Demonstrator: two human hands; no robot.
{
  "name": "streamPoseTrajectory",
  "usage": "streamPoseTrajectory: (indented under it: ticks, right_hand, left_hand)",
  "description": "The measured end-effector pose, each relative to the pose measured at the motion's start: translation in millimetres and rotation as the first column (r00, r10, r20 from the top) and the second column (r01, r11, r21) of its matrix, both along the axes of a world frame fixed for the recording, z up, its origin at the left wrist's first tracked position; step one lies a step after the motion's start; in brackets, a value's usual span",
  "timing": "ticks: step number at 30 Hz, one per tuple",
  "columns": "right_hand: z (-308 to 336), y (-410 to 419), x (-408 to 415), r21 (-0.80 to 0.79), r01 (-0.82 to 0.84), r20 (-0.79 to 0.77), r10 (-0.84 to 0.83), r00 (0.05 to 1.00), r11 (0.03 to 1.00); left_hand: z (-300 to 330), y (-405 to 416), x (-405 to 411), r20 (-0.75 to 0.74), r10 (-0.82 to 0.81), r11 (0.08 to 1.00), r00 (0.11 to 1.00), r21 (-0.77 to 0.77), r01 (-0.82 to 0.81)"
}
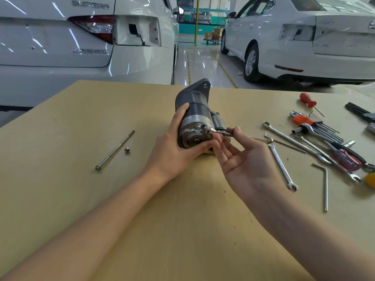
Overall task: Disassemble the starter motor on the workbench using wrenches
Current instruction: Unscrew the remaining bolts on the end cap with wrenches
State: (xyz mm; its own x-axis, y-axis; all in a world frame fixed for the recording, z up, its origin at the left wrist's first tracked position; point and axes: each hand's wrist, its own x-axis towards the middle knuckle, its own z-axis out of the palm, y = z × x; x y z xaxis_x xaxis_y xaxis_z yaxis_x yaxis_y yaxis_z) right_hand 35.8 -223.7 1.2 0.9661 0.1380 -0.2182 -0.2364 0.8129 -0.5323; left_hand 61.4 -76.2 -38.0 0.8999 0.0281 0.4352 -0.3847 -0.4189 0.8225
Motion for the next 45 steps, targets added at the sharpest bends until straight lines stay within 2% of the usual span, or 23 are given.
streamPoseTrajectory:
  ticks: [10, 31, 33, 35, 37, 38, 40, 42, 45]
  right_hand:
    - [-1, -1, 3, -0.066, 0.008, 0.015, -0.007, 1.0, 0.998]
    - [-2, 0, 0, 0.017, 0.028, -0.008, -0.028, 1.0, 0.999]
    - [-2, 0, 2, -0.018, 0.042, 0.028, -0.042, 0.999, 0.999]
    - [0, -1, 5, -0.15, 0.082, 0.119, -0.065, 0.991, 0.985]
    - [9, -4, 12, -0.428, 0.191, 0.282, -0.07, 0.957, 0.883]
    - [16, -4, 14, -0.584, 0.278, 0.386, -0.04, 0.922, 0.763]
    - [31, 0, 18, -0.765, 0.481, 0.573, 0.112, 0.812, 0.428]
    - [41, 12, 21, -0.746, 0.649, 0.658, 0.314, 0.685, 0.148]
    - [47, 28, 24, -0.604, 0.776, 0.567, 0.585, 0.579, -0.182]
  left_hand:
    - [0, 0, 0, 0.006, -0.001, 1.0, 1.0, 0.005, 0.001]
    - [0, -1, 1, -0.001, 0.011, 1.0, 1.0, 0.002, -0.011]
    - [0, -1, 1, -0.006, 0.008, 1.0, 1.0, -0.004, -0.008]
    - [-2, -1, 1, -0.019, 0.002, 1.0, 1.0, -0.003, -0.002]
    - [-3, 0, 1, -0.04, -0.003, 1.0, 0.999, -0.015, 0.002]
    - [-4, 0, 1, -0.047, -0.003, 1.0, 0.999, -0.023, 0.001]
    - [-4, 0, 1, -0.05, 0.01, 1.0, 0.999, -0.021, -0.011]
    - [-4, 1, 1, -0.044, 0.021, 1.0, 0.999, 0.002, -0.021]
    - [-3, 2, 2, -0.081, 0.031, 0.999, 0.996, 0.042, -0.028]
